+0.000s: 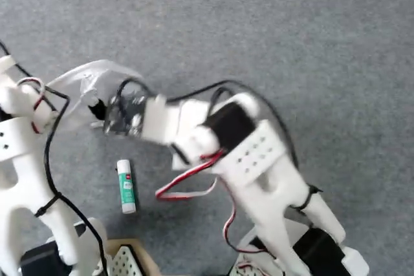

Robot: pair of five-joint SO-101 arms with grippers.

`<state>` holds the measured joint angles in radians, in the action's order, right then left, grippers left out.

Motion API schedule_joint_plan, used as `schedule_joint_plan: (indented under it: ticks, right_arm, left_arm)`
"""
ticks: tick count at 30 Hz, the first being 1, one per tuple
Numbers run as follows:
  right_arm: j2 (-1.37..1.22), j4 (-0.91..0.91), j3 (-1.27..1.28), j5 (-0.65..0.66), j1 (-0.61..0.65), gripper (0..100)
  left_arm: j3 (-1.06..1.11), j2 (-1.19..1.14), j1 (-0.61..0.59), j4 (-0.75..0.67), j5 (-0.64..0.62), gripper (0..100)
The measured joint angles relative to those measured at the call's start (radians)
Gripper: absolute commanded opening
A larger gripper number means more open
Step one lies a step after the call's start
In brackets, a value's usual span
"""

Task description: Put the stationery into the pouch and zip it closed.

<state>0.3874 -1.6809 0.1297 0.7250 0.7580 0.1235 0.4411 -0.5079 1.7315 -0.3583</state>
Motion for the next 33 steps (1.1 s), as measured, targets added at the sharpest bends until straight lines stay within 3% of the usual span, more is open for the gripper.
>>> schedule_joint_plan:
  ticks: [6,15,19,28,33]
  right_arm:
    - [-0.002,0.239,0.203,-0.216,0.103,23.7]
    - [-0.002,0.634,0.367,-0.511,0.123,23.7]
    - [-0.002,0.724,0.413,-0.611,0.126,23.7]
    - [-0.064,0.872,0.470,-0.644,0.253,23.7]
    - [-0.218,0.927,0.463,-0.753,0.265,23.7]
  left_arm:
    - [-0.002,0.000,-0.114,0.000,-0.002,3]
    - [-0.002,0.000,-0.244,0.000,-0.002,3]
    - [-0.002,0.000,-0.265,0.000,-0.002,3]
    - [-0.002,0.000,-0.292,0.000,-0.002,3]
    - [-0.002,0.000,-0.333,0.000,-0.002,3]
